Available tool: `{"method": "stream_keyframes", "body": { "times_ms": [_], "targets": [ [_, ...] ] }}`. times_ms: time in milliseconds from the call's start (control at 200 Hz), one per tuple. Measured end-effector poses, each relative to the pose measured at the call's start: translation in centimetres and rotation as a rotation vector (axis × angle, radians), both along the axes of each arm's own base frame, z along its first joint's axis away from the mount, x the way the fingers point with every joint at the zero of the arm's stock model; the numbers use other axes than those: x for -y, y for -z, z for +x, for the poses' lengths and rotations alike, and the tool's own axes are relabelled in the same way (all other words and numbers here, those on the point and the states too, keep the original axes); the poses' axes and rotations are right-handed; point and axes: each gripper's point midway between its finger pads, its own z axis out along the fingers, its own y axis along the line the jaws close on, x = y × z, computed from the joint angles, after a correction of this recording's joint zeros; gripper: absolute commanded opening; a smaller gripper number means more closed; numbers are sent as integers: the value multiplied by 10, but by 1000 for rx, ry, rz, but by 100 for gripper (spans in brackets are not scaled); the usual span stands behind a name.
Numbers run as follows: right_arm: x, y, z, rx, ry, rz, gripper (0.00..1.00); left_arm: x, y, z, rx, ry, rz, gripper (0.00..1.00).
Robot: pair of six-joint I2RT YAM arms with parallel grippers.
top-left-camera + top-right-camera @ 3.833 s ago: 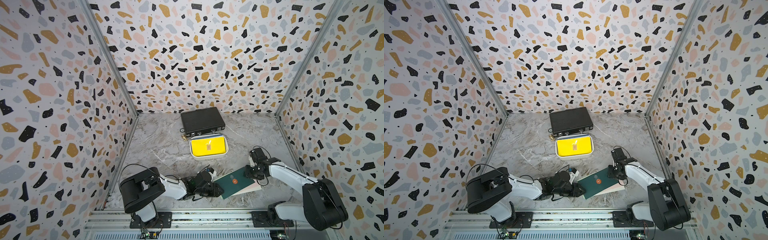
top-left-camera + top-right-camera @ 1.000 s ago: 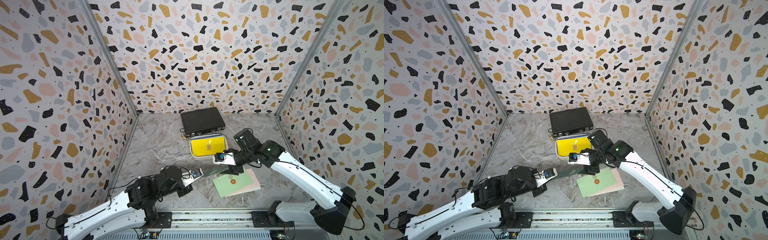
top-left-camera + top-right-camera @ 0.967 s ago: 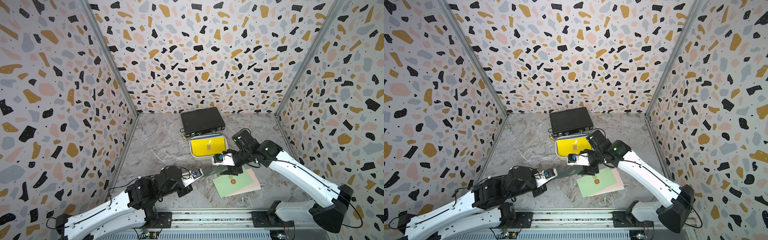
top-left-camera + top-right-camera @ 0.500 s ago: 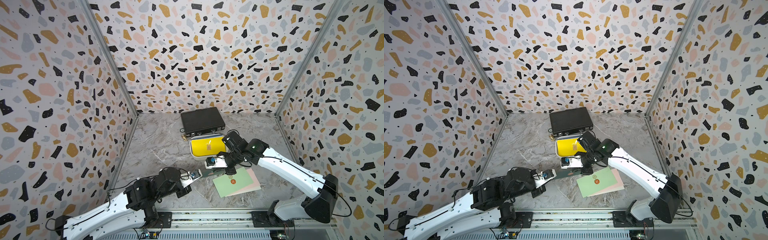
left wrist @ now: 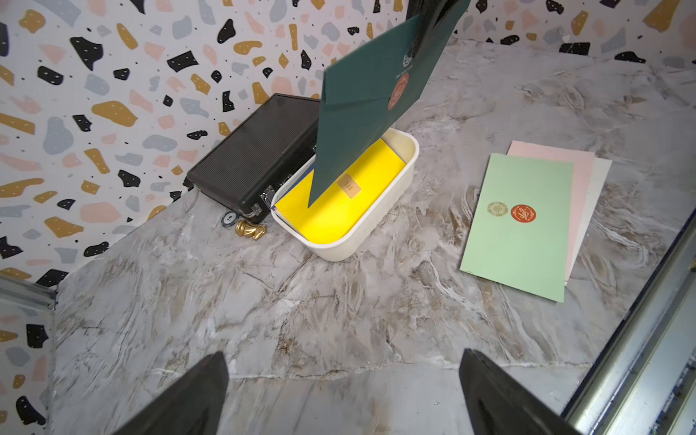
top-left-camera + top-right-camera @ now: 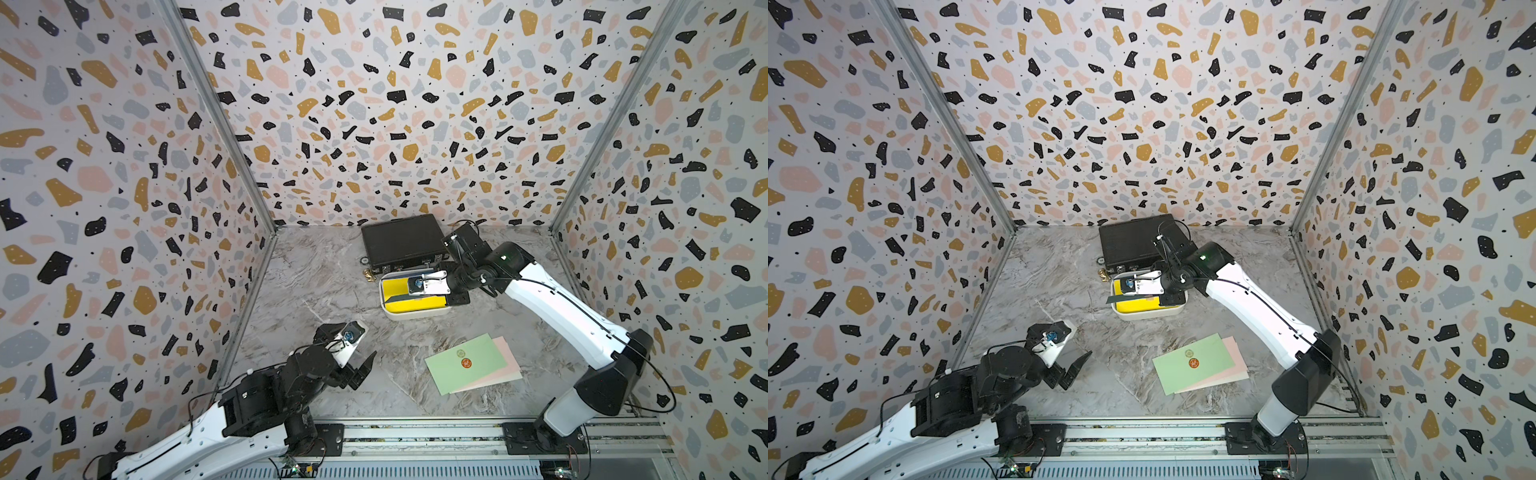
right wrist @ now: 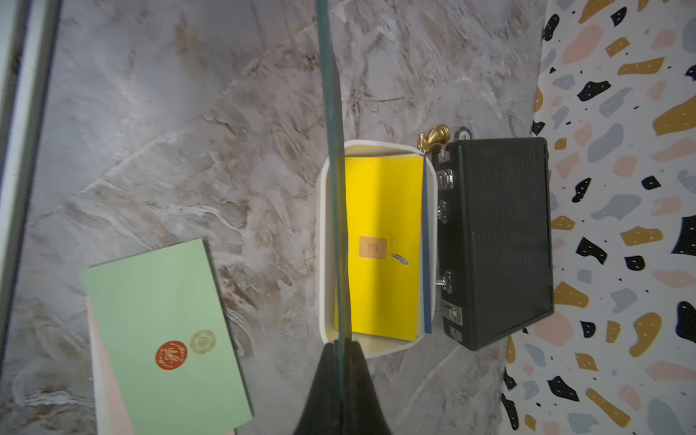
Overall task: Put the sealed envelopes into the storage box
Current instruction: Place the envelope in the storage box.
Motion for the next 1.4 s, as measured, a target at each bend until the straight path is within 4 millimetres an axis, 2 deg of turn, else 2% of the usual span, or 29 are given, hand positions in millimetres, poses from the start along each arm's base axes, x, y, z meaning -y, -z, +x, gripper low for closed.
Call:
{"method": "stream_keyframes", "body": {
  "times_ms": [180, 320, 456, 641, 1061, 1276, 1402],
  "targets": [
    [-8, 36, 38, -7, 2, -132, 0, -2, 16, 0, -24, -13, 17, 99],
    [-17, 62, 60, -39, 6, -183, 0, -4, 12, -2, -17, -14, -5, 99],
    [-20, 81, 71, -76, 13, -206, 0, -4, 11, -2, -17, -14, -15, 99],
    [-19, 95, 74, -124, 23, -209, 0, -4, 13, -2, -24, -12, -9, 99],
    [-22, 109, 72, -195, 35, -187, 0, -5, 15, 1, -38, -37, -13, 99],
    [-23, 124, 72, -233, 50, -200, 0, -6, 15, 1, -37, -41, -13, 99],
    [-23, 131, 73, -248, 59, -209, 8, -7, 14, 1, -35, -44, -17, 99]
  ]
}}
